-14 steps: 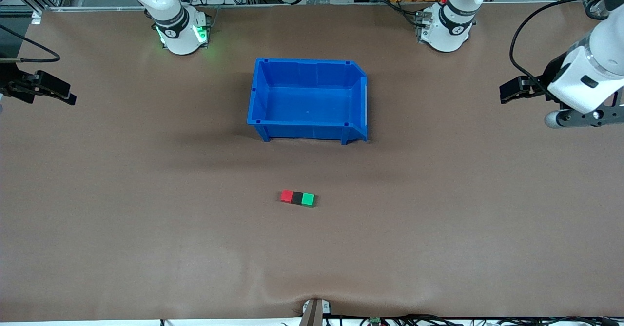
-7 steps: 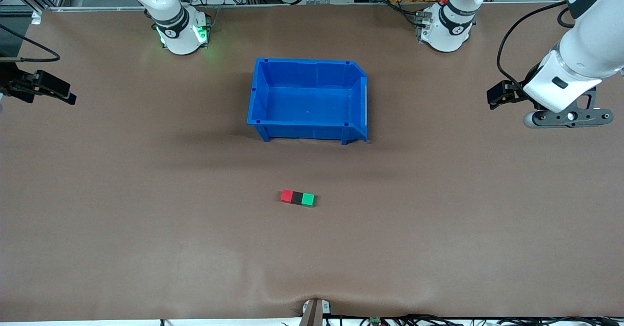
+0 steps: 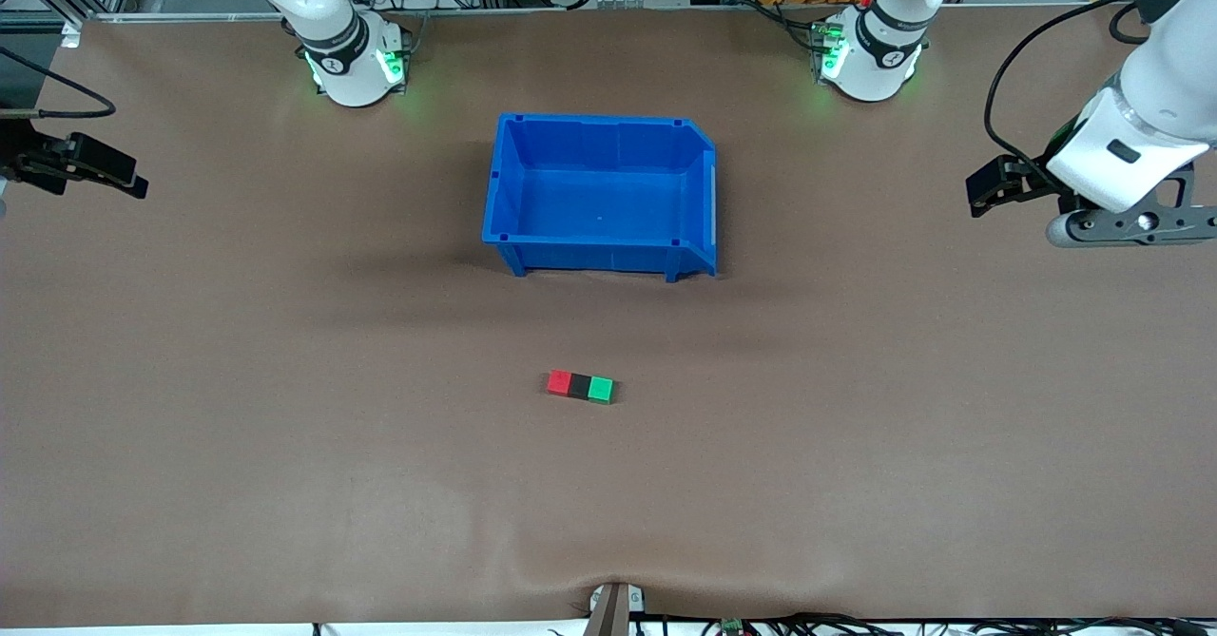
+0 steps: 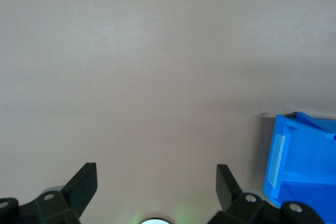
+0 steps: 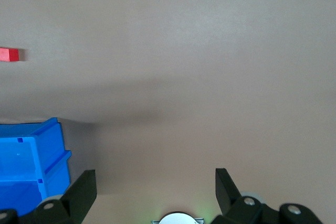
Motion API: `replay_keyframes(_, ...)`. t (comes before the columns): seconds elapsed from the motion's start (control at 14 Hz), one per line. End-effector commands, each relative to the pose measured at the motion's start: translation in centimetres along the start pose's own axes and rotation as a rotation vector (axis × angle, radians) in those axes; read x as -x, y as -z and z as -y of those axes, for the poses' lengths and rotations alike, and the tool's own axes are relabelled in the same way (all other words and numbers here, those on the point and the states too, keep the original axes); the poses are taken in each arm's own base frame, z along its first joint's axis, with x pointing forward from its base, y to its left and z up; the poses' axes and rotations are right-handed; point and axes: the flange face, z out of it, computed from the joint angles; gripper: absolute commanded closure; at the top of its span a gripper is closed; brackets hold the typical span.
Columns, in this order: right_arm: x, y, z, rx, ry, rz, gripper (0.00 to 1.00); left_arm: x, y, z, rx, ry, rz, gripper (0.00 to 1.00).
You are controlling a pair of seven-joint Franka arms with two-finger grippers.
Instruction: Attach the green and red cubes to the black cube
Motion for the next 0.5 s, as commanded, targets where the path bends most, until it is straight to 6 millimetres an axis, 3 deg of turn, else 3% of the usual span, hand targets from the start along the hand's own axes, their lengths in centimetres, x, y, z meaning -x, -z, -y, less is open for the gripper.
replay_keyframes(0.0,0.4,0.6,-0.2,0.008,-0.009,0.0,0.0,0.0,1.0,0.5,0.011,-0.013,-0.019,0.0)
replay_keyframes(0.21,0.4,0.6,-0.1,0.009,-0.008,0.0,0.0,0.2,1.7,-0.1,0.01,-0.017,-0.073,0.0)
replay_keyframes(0.43,0.4,0.6,-0.2,0.008,-0.009,0.0,0.0,1.5,1.3,1.0,0.002,-0.01,-0.056,0.0)
